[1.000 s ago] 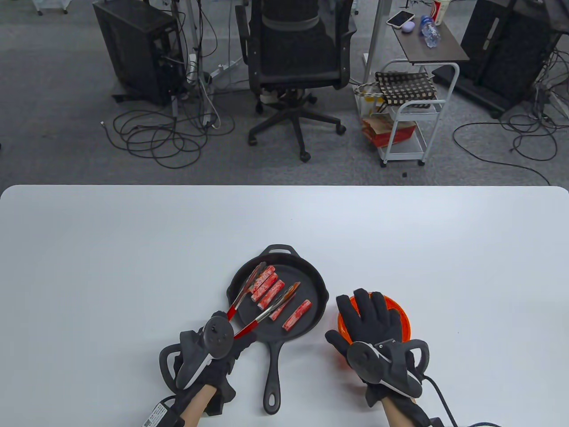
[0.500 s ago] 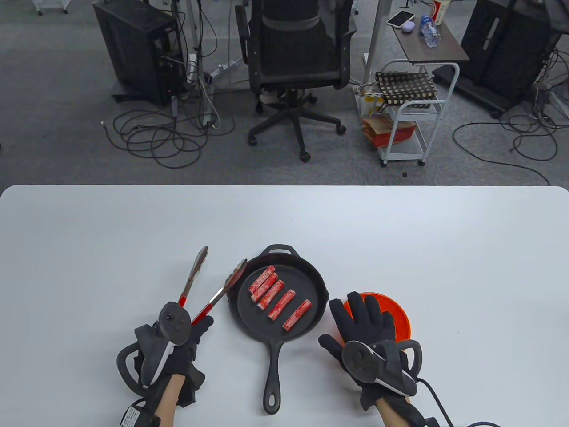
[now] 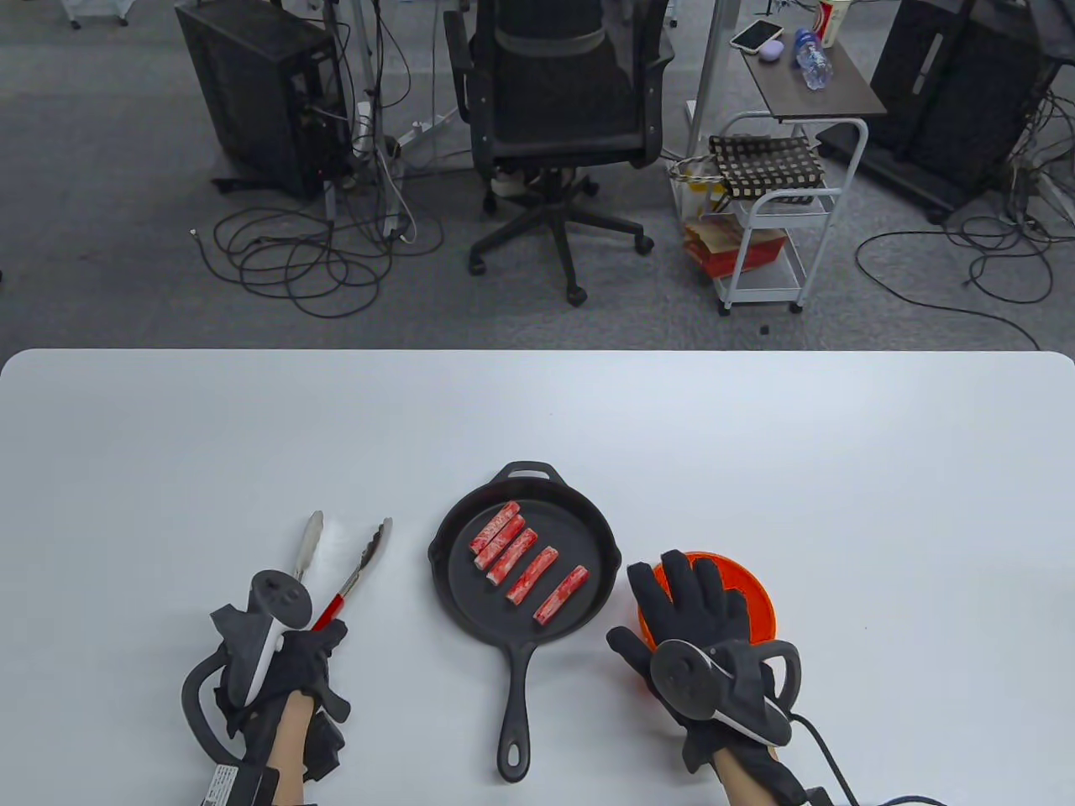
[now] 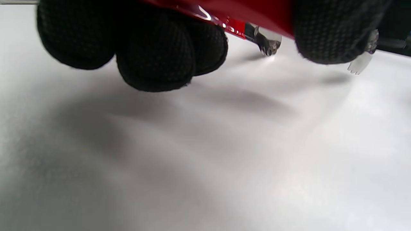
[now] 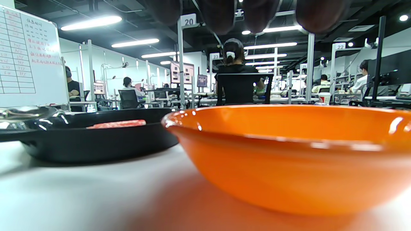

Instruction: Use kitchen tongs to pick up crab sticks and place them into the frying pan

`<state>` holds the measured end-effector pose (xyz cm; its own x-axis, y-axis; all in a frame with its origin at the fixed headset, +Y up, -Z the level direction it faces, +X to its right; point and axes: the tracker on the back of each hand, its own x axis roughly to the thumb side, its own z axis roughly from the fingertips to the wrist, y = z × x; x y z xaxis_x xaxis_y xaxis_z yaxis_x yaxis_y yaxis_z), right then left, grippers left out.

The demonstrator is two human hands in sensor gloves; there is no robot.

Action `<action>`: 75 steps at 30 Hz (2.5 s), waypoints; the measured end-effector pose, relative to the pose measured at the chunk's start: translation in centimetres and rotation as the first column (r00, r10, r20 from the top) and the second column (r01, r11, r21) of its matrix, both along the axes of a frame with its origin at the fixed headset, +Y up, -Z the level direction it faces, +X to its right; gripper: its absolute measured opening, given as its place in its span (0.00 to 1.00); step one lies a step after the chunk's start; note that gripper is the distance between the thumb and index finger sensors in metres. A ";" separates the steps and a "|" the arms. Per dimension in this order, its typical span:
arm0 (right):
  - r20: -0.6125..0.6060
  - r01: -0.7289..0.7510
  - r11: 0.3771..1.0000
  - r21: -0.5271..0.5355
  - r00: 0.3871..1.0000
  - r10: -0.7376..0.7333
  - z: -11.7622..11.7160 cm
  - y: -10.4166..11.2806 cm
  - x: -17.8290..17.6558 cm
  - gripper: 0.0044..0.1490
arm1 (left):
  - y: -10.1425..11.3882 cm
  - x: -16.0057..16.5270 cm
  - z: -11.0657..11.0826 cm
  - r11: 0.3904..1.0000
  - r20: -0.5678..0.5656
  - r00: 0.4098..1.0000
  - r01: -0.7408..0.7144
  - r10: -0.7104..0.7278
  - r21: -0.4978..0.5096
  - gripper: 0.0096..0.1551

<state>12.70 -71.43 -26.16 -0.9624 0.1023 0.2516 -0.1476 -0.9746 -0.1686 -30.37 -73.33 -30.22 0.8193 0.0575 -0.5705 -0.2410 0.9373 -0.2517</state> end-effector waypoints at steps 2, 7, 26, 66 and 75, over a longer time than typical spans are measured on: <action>0.000 0.000 1.000 0.000 1.000 0.000 0.0 0.0 0.0 0.50 | -0.2 0.2 0.0 1.000 0.005 1.000 0.013 -0.013 -0.004 0.60; 0.001 0.005 1.000 -0.003 1.000 -0.005 0.0 0.0 0.1 0.50 | -0.4 0.3 0.0 0.997 -0.002 0.999 0.043 -0.043 -0.062 0.62; -0.015 0.009 1.000 -0.026 1.000 -0.010 -0.1 -0.2 -0.1 0.50 | -0.8 0.5 0.0 0.971 0.005 0.995 0.094 -0.096 -0.219 0.58; -0.034 -0.023 0.998 -0.059 0.999 0.021 -0.1 -0.6 -0.7 0.52 | 2.9 10.1 2.2 0.937 0.715 0.673 -0.092 -0.190 0.336 0.61; -0.035 -0.042 0.995 -0.093 0.999 0.039 -0.2 -0.7 -0.8 0.53 | 2.8 10.2 2.2 0.947 0.721 0.674 -0.097 -0.163 0.305 0.61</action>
